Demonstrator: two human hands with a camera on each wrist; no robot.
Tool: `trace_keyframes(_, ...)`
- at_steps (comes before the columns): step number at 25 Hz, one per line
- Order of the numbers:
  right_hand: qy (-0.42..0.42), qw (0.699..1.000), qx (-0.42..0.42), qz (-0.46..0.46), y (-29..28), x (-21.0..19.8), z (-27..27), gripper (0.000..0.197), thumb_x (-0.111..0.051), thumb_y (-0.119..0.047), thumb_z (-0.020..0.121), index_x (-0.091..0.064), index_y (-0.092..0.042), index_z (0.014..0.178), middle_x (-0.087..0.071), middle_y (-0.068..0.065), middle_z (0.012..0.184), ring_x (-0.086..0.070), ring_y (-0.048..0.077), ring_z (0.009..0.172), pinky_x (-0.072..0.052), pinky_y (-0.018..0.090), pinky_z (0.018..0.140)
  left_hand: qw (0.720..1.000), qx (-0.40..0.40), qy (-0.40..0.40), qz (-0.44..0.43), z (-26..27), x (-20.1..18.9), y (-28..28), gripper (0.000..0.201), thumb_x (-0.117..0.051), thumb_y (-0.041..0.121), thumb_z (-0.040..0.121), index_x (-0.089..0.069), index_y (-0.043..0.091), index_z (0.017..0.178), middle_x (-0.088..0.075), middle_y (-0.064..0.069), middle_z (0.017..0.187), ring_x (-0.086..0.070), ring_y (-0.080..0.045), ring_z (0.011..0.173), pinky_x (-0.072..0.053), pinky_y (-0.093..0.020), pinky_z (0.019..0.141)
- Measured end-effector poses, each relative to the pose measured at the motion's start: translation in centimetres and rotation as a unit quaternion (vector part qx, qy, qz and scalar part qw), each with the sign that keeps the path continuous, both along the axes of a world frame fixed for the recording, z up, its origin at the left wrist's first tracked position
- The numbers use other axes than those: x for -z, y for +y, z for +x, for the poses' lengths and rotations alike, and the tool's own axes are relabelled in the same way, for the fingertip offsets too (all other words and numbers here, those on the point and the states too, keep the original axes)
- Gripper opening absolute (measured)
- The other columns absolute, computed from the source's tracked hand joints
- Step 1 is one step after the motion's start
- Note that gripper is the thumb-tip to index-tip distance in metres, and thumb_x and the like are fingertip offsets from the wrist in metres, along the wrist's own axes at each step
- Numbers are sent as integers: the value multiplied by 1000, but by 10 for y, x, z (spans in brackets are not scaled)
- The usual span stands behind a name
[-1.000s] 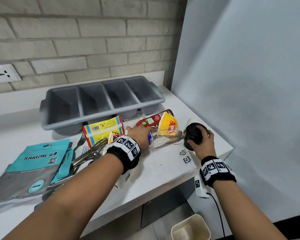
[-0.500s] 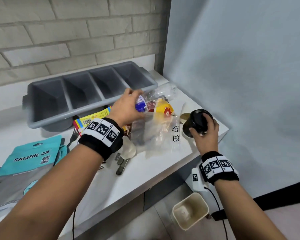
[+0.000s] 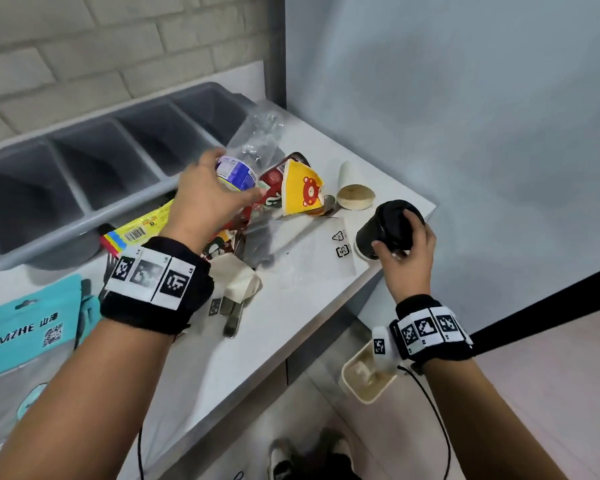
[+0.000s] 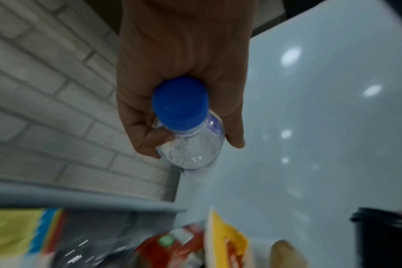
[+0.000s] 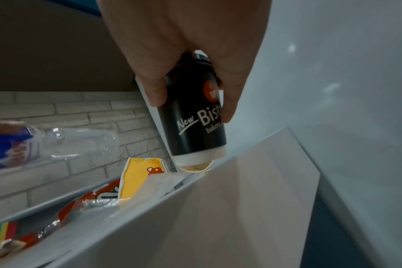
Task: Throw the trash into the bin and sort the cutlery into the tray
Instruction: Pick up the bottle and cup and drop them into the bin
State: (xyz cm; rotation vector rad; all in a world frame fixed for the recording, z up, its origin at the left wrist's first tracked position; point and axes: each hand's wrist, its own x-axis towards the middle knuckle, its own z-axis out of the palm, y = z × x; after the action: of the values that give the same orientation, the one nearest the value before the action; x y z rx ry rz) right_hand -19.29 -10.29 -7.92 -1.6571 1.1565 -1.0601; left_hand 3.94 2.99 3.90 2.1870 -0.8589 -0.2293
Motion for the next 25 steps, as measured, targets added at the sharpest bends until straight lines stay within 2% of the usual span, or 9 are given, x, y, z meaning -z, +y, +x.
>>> trace_keyframes(4,-63,996,65,10,18,13,-35,69,-69,-10,75,-41,-22,137,-31,13,142,-48,10,121,-46,45,104,993,122,12,0,-75,-1,1,74,-77,38,68,-45,26,134,-59,-3,127,-56,-18,115,-37,-17,90)
trace_keyframes(7,-78,992,101,17,24,38,-81,69,-65,-12,74,-39,-16,138,-30,17,142,-49,-14,107,-50,16,93,974,212,78,31,-142,26,-2,73,-76,39,67,-45,31,133,-58,2,123,-56,-13,111,-36,-13,87)
trace_keyframes(9,-41,992,114,30,20,60,-109,71,-64,-13,73,-38,-9,138,-31,21,141,-48,-7,109,-44,-4,80,958,252,116,71,-175,56,-8,74,-75,44,67,-43,33,133,-57,4,124,-54,-11,114,-37,-15,91)
trace_keyframes(10,-16,992,120,46,17,78,-126,72,-65,-14,72,-38,-6,138,-33,22,140,-50,7,114,-41,-7,79,952,264,127,89,-192,75,-12,75,-73,47,65,-43,33,133,-57,4,125,-54,-12,114,-39,-18,95)
trace_keyframes(11,9,989,130,70,14,98,-142,74,-66,-17,70,-37,-5,137,-35,23,139,-48,18,118,-41,-5,83,947,270,139,108,-207,94,-16,76,-72,49,64,-43,32,132,-57,3,124,-55,-13,114,-41,-22,98)
trace_keyframes(14,50,975,149,159,2,158,-172,78,-70,-26,66,-37,-6,134,-42,21,135,-49,32,121,-48,36,102,927,256,210,177,-240,155,-37,72,-73,38,69,-43,24,132,-57,1,118,-56,-15,103,-44,-22,90)
trace_keyframes(15,73,968,153,187,-2,181,-179,74,-72,-21,69,-37,-5,133,-43,22,134,-49,34,122,-46,42,103,920,240,232,204,-247,178,-44,71,-73,34,71,-41,22,132,-56,3,115,-55,-14,99,-43,-20,86)
trace_keyframes(19,157,943,145,256,-18,268,-187,69,-72,-9,77,-36,-3,135,-38,22,138,-44,36,126,-38,41,108,907,170,236,305,-250,284,-72,70,-75,38,65,-38,14,120,-59,-3,112,-61,-22,96,-52,-31,85)
trace_keyframes(25,188,901,161,355,-38,406,-179,70,-71,-11,76,-36,-5,136,-36,19,140,-47,39,122,-40,41,103,851,188,207,445,-262,457,-128,72,-76,37,65,-40,9,120,-59,-13,122,-61,-30,108,-51,-33,87)
